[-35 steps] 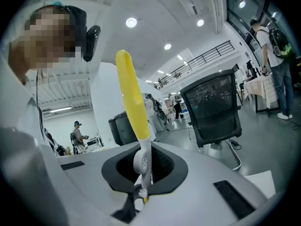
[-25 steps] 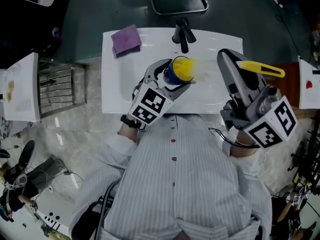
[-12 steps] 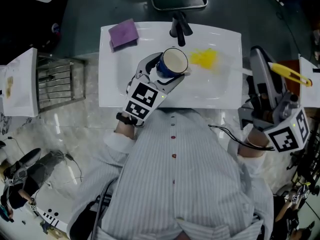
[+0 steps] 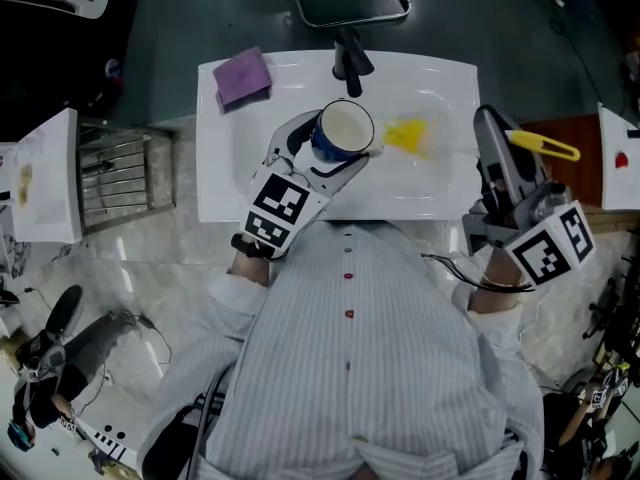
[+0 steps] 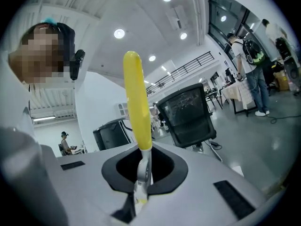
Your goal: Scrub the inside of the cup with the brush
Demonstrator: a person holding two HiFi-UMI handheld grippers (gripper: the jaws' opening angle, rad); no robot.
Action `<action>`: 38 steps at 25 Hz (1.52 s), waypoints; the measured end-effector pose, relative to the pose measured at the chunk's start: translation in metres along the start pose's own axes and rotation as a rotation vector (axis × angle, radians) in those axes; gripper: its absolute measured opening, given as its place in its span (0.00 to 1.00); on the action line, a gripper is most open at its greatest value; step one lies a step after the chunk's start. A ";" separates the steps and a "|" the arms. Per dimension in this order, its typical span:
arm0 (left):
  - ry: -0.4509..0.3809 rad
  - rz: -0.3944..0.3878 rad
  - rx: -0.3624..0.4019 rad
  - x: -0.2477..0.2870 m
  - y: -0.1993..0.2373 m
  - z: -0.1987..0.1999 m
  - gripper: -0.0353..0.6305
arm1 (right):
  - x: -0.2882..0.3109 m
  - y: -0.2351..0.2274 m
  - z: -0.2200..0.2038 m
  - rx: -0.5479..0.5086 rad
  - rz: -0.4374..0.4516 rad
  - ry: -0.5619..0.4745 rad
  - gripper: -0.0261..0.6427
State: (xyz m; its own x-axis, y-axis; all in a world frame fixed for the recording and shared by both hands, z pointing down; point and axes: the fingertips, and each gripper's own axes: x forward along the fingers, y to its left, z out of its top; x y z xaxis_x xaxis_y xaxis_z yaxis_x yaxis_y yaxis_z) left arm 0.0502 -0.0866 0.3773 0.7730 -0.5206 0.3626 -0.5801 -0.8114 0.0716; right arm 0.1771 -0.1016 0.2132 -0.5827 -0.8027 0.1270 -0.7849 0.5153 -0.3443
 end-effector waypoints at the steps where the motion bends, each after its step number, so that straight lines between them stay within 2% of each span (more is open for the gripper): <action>1: -0.007 -0.001 -0.009 0.000 0.001 0.002 0.63 | 0.001 -0.004 -0.006 0.012 -0.005 0.003 0.09; 6: -0.034 0.007 -0.035 0.002 0.003 0.008 0.63 | 0.006 -0.022 -0.034 0.080 -0.022 0.028 0.09; 14: -0.029 0.015 -0.041 0.006 0.004 0.007 0.63 | 0.013 -0.030 -0.063 0.091 -0.024 0.088 0.09; 38: -0.018 -0.012 -0.050 0.014 0.002 0.008 0.63 | 0.021 -0.026 -0.075 0.089 -0.009 0.133 0.09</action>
State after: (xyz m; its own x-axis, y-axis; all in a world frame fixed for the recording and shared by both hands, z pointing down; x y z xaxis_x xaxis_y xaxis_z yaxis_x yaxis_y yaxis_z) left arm 0.0622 -0.0974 0.3749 0.7842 -0.5158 0.3448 -0.5823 -0.8037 0.1221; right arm 0.1698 -0.1093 0.2944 -0.6033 -0.7571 0.2506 -0.7718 0.4751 -0.4227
